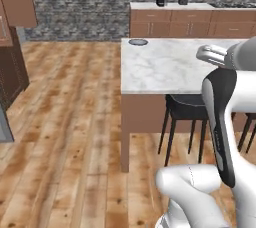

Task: Move the hot dog bun to the plate on the dining table and place the condiment next to that plate. Then navigate to the fridge and take the sausage and place it on the plate as well.

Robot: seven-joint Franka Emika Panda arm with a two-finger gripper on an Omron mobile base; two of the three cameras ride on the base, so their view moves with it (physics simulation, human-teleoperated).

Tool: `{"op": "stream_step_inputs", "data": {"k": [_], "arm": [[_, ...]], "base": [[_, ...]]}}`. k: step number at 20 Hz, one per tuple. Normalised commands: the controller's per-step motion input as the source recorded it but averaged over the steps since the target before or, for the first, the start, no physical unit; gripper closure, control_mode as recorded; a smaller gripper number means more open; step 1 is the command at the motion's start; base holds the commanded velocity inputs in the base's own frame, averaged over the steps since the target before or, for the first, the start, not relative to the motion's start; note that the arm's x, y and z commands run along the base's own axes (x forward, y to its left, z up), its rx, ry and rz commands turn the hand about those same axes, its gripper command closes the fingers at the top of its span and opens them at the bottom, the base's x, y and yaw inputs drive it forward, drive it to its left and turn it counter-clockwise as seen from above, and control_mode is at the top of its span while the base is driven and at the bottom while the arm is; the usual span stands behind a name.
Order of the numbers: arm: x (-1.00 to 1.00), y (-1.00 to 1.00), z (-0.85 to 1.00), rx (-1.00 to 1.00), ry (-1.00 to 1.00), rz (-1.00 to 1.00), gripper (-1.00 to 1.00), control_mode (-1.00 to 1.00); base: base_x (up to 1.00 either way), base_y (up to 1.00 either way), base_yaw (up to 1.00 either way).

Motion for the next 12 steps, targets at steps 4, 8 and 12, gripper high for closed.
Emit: {"op": "stream_step_inputs", "data": {"k": [4, 8, 12], "arm": [[0.0, 0.0, 0.0, 0.0, 0.0, 0.0, 1.0, 1.0], [0.0, 0.0, 0.0, 0.0, 0.0, 0.0, 1.0, 1.0], [0.0, 0.0, 0.0, 0.0, 0.0, 0.0, 1.0, 1.0]], "base": [[0.53, -1.0, -0.1], [0.67, -1.0, -0.07], [0.83, -1.0, -0.06]]}}
